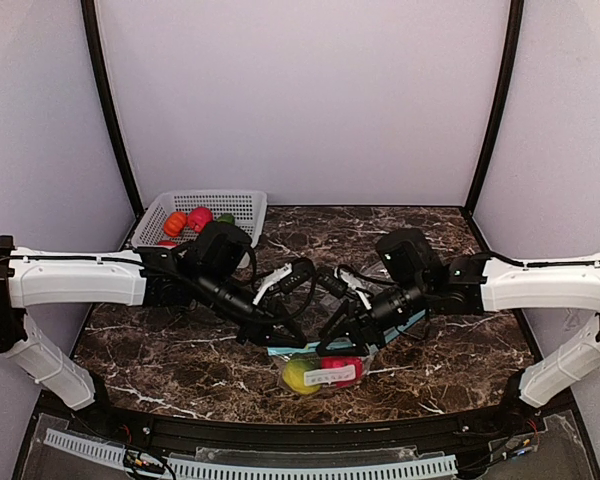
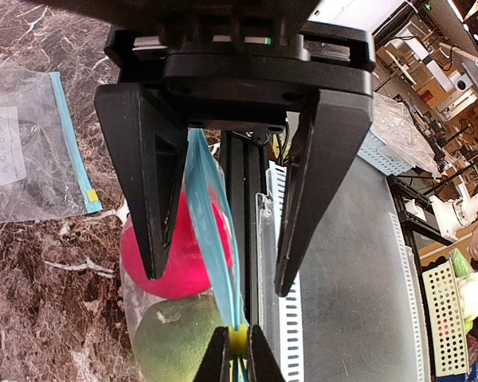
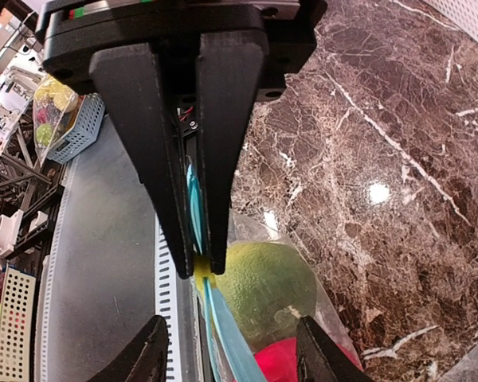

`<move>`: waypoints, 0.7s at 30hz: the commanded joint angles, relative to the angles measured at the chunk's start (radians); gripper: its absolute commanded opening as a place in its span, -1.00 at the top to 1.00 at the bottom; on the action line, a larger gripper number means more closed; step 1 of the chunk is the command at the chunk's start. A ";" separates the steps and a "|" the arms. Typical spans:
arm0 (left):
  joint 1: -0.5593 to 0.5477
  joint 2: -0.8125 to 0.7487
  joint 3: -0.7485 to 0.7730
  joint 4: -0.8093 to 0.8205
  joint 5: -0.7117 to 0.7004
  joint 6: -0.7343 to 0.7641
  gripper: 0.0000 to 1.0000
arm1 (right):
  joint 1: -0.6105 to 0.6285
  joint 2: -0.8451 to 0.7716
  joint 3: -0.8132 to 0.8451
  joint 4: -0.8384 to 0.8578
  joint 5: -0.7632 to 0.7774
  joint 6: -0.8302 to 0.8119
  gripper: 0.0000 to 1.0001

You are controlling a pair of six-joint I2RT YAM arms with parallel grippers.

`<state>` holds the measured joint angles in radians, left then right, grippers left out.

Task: Place the food in the zip-top bag and seal the zipper
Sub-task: Pass from the left arm to the right, then pass from the right arm to the left

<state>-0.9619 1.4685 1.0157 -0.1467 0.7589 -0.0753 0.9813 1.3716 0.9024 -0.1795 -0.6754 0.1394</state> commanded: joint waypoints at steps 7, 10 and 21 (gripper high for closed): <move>0.022 -0.024 0.022 0.041 0.032 -0.032 0.99 | 0.011 -0.002 -0.016 0.038 0.018 0.000 0.94; 0.029 -0.036 0.002 0.081 0.014 -0.071 0.70 | 0.011 -0.026 -0.033 0.068 0.041 0.017 1.00; 0.046 -0.092 -0.122 0.206 -0.036 -0.146 -0.53 | 0.011 -0.103 -0.083 0.131 0.074 0.059 1.00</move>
<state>-0.9207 1.4120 0.9329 0.0139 0.7403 -0.1940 0.9859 1.2942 0.8322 -0.1055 -0.6132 0.1776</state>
